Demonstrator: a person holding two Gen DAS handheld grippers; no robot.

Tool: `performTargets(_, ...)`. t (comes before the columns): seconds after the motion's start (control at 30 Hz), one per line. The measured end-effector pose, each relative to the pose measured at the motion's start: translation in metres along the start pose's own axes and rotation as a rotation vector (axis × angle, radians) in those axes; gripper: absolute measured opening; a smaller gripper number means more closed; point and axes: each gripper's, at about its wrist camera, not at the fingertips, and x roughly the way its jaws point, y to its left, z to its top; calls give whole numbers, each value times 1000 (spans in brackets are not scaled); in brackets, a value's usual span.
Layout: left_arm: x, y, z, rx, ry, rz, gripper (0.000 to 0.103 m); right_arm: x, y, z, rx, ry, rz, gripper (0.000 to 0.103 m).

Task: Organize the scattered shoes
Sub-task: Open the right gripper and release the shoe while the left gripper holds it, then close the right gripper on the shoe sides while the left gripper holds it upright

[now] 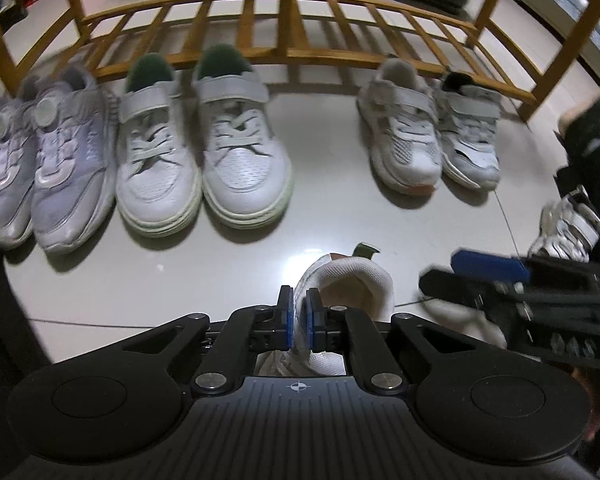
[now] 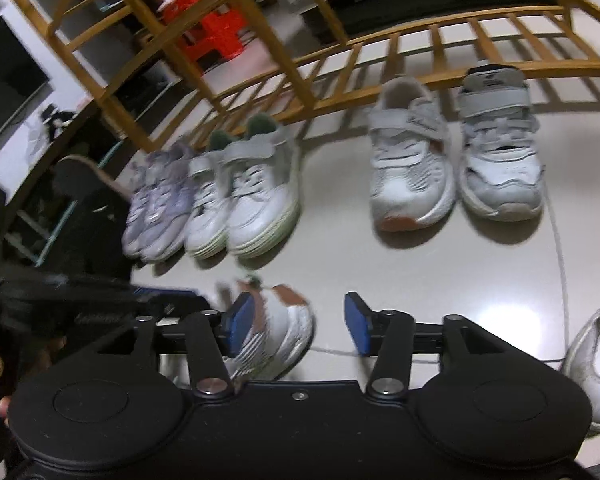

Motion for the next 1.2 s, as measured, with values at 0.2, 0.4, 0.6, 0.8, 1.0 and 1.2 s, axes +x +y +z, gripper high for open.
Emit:
performTargets(0.2, 0, -1, 1, -11, 0, 5, 7, 5, 22, -9, -109, 65, 42, 70)
performTargets(0.4, 1, -5, 1, -2, -4, 10, 7, 16, 33, -18, -126, 125, 56, 77)
performTargets(0.6, 0, -4, -1, -10, -8, 14, 7, 33, 39, -27, -160, 166, -24, 77)
performTargets(0.8, -3, -1, -3, -13, -8, 36, 7, 26, 31, -23, -160, 159, -92, 71)
performTargets(1.0, -4, 5, -4, -30, -6, 25, 7, 16, 16, -18, -117, 141, -90, 66)
performTargets(1.2, -5, 6, -5, -27, -7, 28, 8, 18, 28, -22, -176, 157, 15, 66)
